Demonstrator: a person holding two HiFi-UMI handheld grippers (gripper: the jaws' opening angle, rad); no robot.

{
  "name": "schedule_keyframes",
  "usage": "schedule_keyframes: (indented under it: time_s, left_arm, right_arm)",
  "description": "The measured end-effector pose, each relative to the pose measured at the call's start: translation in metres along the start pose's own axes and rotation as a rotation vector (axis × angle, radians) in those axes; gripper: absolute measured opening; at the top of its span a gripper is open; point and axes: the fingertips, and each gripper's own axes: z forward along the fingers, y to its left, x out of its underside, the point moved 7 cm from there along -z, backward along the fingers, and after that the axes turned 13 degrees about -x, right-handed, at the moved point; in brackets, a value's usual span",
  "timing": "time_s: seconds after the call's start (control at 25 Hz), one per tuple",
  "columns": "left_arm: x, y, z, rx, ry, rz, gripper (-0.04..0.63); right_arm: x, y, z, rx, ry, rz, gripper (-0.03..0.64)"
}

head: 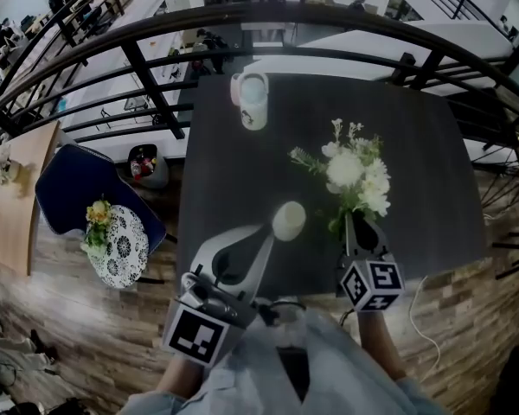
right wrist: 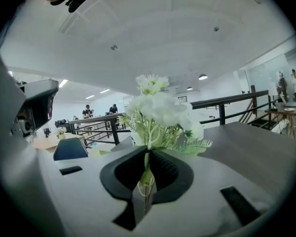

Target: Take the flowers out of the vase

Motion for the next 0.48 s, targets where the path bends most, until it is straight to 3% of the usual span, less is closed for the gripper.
schedule_keyframes:
  time_s: [0.48]
  left_arm:
    - [0.002, 0.001, 0.001, 0.001, -0.006, -0.004, -0.002]
  right_arm:
    - [0.044, -0.016, 0.013, 0.019, 0.075, 0.143, 0.025]
